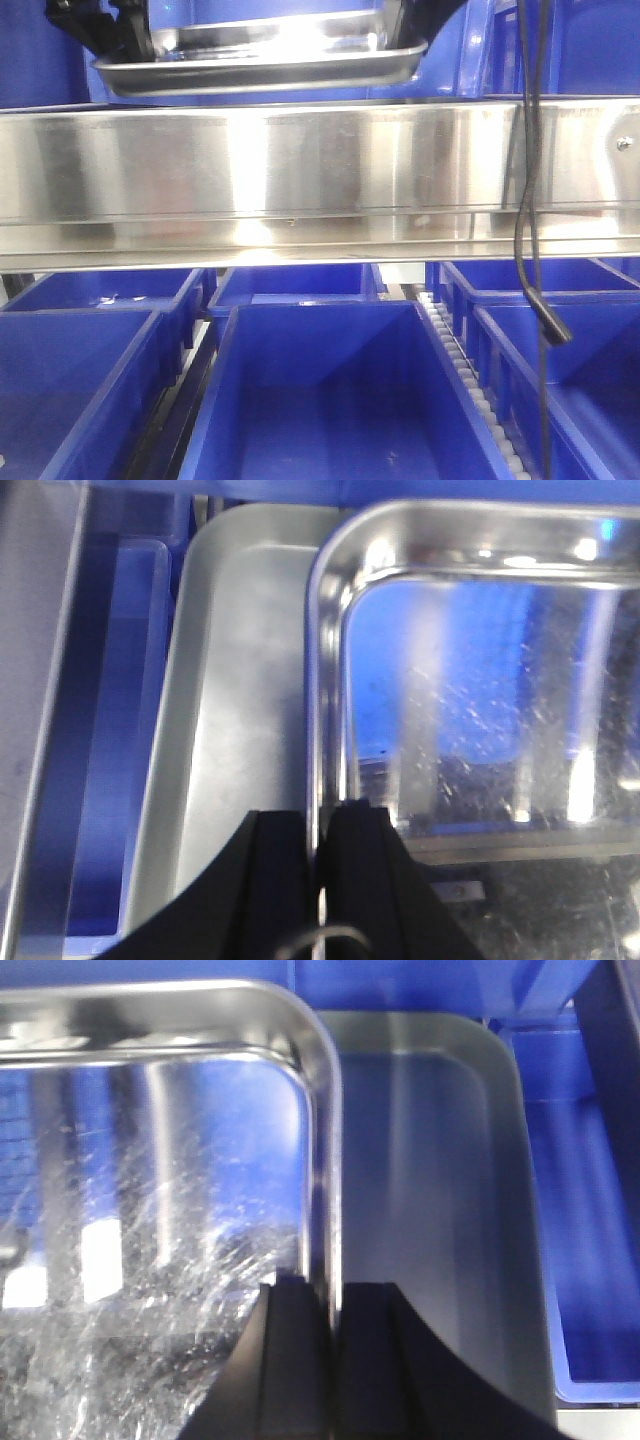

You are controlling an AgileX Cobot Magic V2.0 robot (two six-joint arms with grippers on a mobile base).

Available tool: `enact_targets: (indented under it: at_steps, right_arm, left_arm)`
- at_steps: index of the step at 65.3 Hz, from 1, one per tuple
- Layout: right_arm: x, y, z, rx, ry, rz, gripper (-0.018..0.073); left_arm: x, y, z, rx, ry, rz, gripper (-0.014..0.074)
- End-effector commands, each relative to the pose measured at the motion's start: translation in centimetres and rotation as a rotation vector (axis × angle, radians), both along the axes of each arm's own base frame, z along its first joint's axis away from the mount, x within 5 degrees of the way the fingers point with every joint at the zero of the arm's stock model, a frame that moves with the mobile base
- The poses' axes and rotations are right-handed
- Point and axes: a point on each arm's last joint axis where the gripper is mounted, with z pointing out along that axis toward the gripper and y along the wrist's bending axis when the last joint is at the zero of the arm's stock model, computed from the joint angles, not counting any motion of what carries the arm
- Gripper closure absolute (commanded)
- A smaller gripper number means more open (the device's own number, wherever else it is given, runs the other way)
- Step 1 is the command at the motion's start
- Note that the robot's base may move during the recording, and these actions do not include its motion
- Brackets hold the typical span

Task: Stack silver trays without gaps
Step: 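Lower the tray onto the shelved tray and open both grippers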

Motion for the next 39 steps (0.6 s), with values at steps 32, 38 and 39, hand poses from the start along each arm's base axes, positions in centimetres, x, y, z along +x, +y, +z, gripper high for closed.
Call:
enact_targets:
  at_steps: [32,38,39]
  right_arm:
    - [0.05,-0.10,-0.16,-0.031,0.016,0.002,0.0204]
    - [-0.06,-0.19,-0.04,-0.036,0.025,-0.002,0.0177]
    - [-0.11,-0.22,0.00,-0.037,0.026,-0.003,0.0178]
  left_arm:
    - [-0.25,-0.30,0.55,-0.014,-0.013,-0.020,0.0195]
    - [-0.27,-0.18,0.66,-0.003,-0.017,-0.016,0.0172]
    - [-0.29,-0.16,0.65,-0.003,-0.015,-0.014,0.0174]
